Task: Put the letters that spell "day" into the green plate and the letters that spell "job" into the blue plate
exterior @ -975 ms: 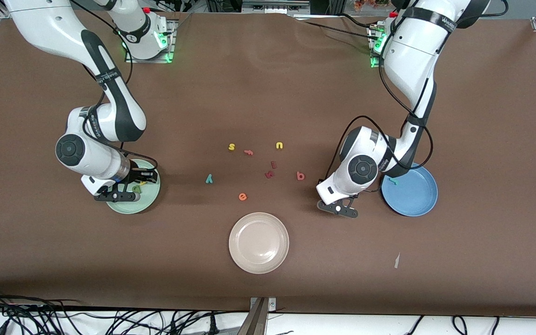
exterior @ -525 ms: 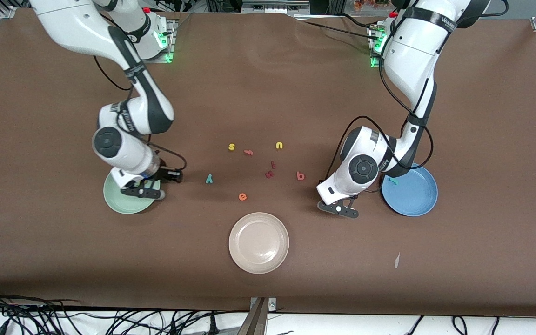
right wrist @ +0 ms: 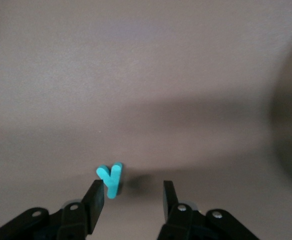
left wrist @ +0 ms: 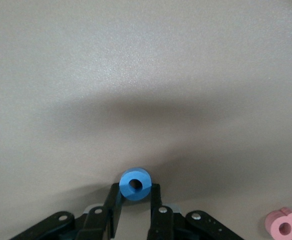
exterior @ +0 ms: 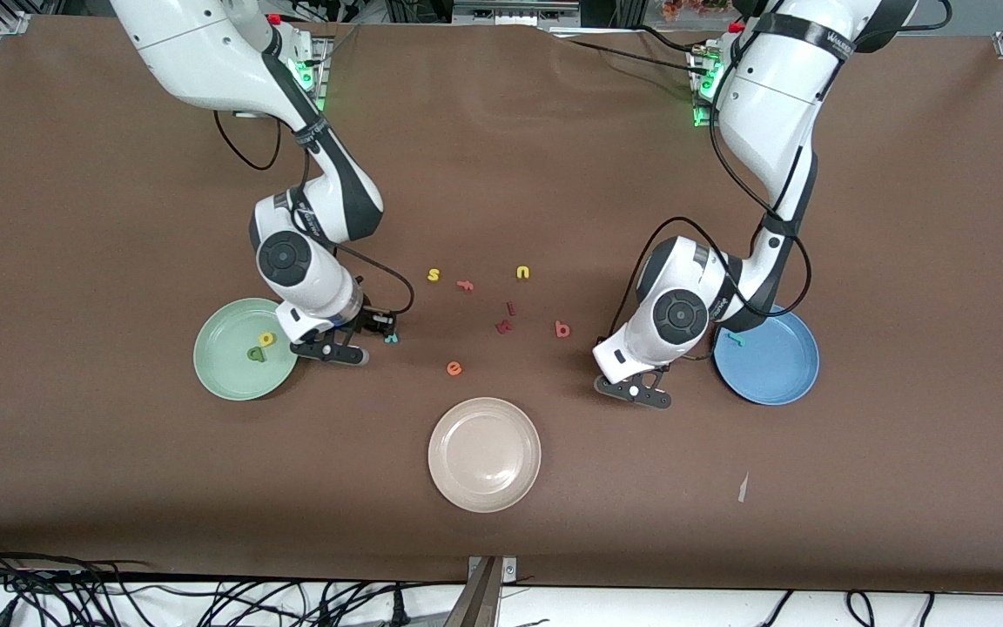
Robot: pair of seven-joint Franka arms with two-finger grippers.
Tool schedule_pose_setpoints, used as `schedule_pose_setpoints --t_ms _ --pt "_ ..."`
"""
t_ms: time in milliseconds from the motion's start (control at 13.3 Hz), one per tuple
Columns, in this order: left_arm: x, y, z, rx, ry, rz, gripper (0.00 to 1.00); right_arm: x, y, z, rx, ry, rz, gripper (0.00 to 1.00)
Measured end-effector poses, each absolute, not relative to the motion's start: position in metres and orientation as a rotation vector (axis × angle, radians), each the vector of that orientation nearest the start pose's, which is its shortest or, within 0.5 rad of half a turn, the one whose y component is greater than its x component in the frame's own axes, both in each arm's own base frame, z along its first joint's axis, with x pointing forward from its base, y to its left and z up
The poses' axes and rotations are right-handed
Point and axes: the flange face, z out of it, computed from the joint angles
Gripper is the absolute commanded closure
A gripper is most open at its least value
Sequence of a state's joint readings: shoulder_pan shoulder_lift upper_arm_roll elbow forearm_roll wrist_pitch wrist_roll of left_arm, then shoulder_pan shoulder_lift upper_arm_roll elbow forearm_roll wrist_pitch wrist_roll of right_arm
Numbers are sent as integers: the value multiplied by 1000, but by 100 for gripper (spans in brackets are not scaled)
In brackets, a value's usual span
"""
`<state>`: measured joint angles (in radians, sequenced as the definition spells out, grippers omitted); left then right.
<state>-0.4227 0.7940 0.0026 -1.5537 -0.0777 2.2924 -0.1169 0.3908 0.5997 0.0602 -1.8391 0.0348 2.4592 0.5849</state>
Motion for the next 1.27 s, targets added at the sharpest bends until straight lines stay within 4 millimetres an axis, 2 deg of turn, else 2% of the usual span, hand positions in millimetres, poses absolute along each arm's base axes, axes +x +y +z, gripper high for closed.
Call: schedule_pose_setpoints --t_ms 375,900,1275 --pt "636 -287 174 -3160 352 98 75 584 296 180 -3100 285 2 45" --pt "636 -288 174 -3164 342 87 75 584 306 176 -3090 290 -21 45" --pt "637 -288 174 -3166 326 86 80 584 306 176 -3094 288 -26 46"
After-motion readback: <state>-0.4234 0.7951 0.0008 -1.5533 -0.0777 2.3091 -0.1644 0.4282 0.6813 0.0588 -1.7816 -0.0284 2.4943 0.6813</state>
